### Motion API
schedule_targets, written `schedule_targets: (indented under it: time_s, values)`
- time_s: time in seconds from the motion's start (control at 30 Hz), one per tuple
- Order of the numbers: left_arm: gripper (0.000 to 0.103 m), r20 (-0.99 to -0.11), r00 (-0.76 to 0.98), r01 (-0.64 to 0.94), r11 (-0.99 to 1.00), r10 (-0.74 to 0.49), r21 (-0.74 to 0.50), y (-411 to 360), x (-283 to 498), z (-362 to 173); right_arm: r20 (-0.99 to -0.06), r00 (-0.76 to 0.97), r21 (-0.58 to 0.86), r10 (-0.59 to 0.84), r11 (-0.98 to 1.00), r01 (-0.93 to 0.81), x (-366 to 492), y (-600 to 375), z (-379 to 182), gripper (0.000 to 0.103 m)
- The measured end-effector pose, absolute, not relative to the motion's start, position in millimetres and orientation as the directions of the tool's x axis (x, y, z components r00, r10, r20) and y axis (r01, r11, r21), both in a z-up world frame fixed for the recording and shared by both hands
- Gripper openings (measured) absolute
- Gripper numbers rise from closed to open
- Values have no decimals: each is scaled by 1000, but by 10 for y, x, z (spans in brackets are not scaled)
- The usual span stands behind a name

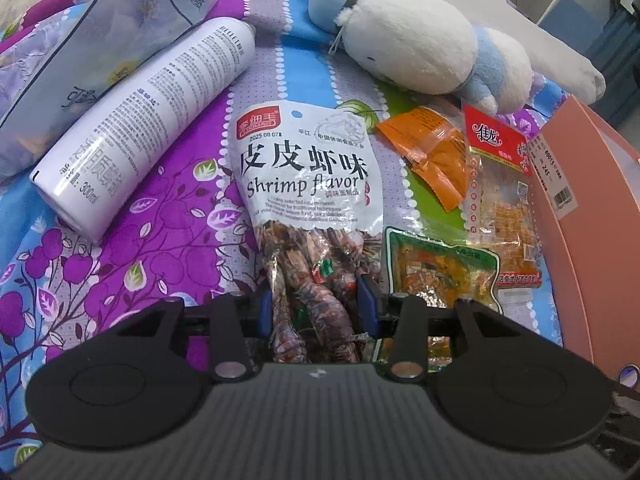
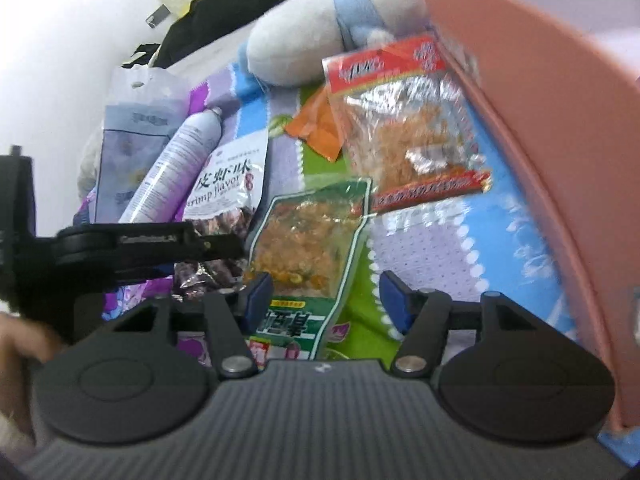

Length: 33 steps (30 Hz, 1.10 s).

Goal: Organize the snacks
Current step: 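Grasp the shrimp-flavour bag with the left gripper while the right gripper grips the green-labelled pack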

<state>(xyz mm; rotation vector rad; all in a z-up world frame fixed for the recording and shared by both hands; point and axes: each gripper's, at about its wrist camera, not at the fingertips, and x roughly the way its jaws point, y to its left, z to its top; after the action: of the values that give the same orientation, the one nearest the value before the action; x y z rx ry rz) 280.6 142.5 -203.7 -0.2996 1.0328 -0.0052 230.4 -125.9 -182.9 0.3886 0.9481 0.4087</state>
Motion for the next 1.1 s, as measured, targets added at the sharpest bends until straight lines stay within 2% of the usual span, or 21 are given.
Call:
schedule_targets:
  time_s: [0.2,0.27,0.47,0.63,0.67,1.1]
  values:
    - [45,-845,520,-147,961,-128,-236,1400,2789,-2027,-709,508,445,489,869,-216,2347,-1078,-1833,33]
    - [45,-843,521,-159,956,-132,-248,1411,2755,-2018,-709,507,449,490,868,-212,2355,-1100,-1807,19]
    - [43,-840,523,-161,951,-143,-263,1371,2567,-1950,-707,502,435,498,866,-245,2270,-1163,-1623,12]
    - [42,-841,522,-179,946,-142,-270,1318,2258,-1866,-706,498,438,504,863,-251,2082,-1280,-1483,11]
    - [33,-842,520,-184,944,-143,-273,1299,2188,-1842,-708,493,443,506,862,-248,2045,-1307,-1471,10]
    - [24,-845,508,-175,940,-168,-292,1036,1399,-1568,-724,479,453,497,866,-214,1413,-1644,-1392,10]
